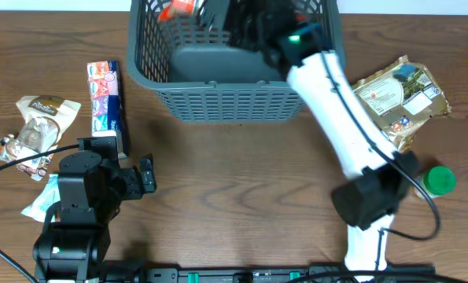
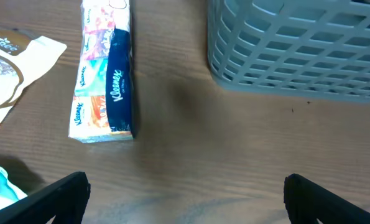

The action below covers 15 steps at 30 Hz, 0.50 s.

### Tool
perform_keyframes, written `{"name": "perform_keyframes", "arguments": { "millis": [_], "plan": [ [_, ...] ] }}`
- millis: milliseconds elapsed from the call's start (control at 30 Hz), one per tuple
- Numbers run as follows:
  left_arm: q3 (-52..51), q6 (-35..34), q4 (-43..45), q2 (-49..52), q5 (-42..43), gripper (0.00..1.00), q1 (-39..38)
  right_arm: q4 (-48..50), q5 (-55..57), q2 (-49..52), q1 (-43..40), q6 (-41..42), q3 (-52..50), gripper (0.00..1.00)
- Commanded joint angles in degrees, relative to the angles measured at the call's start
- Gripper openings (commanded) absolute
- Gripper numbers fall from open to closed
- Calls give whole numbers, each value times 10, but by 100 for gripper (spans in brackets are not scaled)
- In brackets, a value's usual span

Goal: Pack container
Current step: 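Lift the spaghetti packet and drop it into the grey basket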

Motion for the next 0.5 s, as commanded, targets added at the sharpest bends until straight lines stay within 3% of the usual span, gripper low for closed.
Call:
{"name": "perform_keyframes", "arguments": {
  "millis": [0,200,233,267,367,400,467],
  "plan": [
    [13,-3,-2,-3,0,99,3,-13,5,14,-6,-17,21,1],
    [13,-3,-2,-2,0,98,3,-43,-2,50,-17,-17,20,1],
    [13,-3,-2,-2,0,99,3,-44,-3,52,-18,-16,20,7],
    [13,-3,-2,-2,0,99,3,-45,-3,52,-20,-14,20,24],
    [13,-3,-2,-2,0,99,3,-44,-3,49,-20,-13,20,43],
    [13,-3,-2,-2,0,99,3,-45,-3,47,-20,-13,20,59],
    [13,-3,-2,-2,0,98,3,-46,-3,42,-20,-8,20,66]
  ]
}}
